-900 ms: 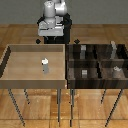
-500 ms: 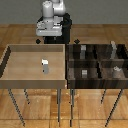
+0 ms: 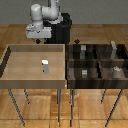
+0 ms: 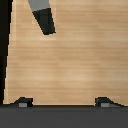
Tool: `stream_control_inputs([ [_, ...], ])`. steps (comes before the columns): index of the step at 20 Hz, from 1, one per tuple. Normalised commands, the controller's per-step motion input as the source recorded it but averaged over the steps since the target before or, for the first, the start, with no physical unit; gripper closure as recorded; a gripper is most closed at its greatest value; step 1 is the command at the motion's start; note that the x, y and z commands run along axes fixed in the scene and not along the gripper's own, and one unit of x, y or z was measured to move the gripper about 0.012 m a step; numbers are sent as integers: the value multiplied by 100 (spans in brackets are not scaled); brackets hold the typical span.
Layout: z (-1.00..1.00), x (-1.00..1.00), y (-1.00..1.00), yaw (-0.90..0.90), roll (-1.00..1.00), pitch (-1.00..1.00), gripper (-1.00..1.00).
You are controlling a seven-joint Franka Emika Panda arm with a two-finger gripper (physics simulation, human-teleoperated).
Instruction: Place the milk carton into the appropriate compartment.
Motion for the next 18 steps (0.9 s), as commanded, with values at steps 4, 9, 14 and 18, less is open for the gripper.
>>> stream_control_inputs([
  [4,-100,0,0,0,0,0,-100],
  [9,0,0,0,3,0,0,-100],
  [14,0,0,0,58,0,0,-100],
  [18,0,25,0,30,0,0,-100],
])
